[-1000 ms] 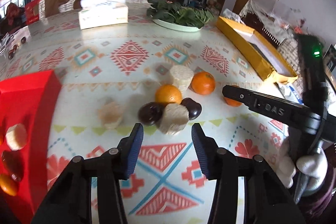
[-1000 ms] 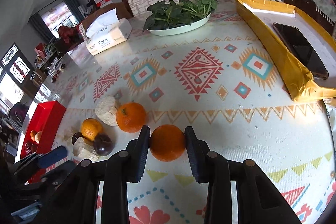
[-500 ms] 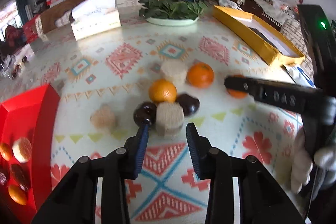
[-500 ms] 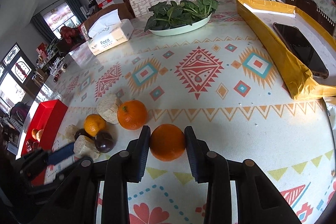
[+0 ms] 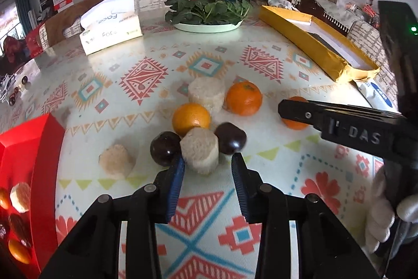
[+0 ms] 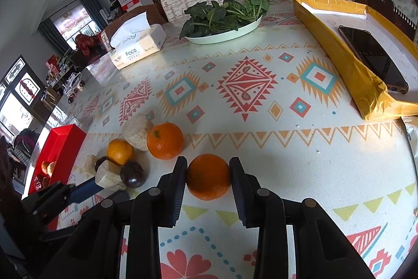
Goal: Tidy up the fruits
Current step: 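Grasp a large orange with the right tool while the left tool grasps a beige round cake, then carry the orange and the beige cake over the red tray and release them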
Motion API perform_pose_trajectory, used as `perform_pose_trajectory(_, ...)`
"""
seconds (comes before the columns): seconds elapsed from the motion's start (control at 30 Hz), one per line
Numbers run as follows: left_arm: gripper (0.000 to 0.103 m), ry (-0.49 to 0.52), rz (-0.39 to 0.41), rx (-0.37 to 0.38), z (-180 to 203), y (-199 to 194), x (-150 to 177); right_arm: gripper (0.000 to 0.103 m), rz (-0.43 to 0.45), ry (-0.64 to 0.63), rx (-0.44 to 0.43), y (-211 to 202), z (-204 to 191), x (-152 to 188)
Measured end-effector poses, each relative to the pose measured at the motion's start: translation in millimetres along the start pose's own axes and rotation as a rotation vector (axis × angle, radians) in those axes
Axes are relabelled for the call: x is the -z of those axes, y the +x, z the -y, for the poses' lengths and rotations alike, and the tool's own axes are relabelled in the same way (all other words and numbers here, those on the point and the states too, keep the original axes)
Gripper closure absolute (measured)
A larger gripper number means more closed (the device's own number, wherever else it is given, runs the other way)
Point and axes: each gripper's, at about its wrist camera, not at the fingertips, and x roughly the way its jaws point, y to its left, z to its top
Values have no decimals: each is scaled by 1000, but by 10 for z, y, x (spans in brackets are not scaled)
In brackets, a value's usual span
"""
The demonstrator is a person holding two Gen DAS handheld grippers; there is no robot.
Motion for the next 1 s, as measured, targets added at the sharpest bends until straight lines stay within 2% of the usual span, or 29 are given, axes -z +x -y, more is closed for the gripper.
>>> perform_pose_trajectory(0.17,66,-27,33,1,-56,-10,-58,66,0,2,-1,-2,3,5)
perform_pose_trajectory(0.2,69,-30,32,10,-64,0,-71,66,0,0,0,-2,2,4)
perform_pose_trajectory(0.27,75,-17,39,18,-32,-1,-72,67,0,-4,2,-6,0,8)
perform_pose_trajectory(0.37,75,21,45,0,65,-25,-40,67,1,2,-2,-15,5,13)
perform_pose_trajectory(0.53,76,-31,63,35,5,-183,60,68,-1,25,-36,-37,32,24)
perform_pose_trajectory(0.8,76,-193,153,52,-486,-728,265,68,21,63,-149,-113,64,20)
perform_pose_trajectory(0.9,76,-257,190,29,-775,-956,382,68,36,67,-177,-138,52,24)
perform_pose_trajectory(1.0,76,-311,220,-16,-1071,-1176,523,68,54,67,-166,-183,5,17)
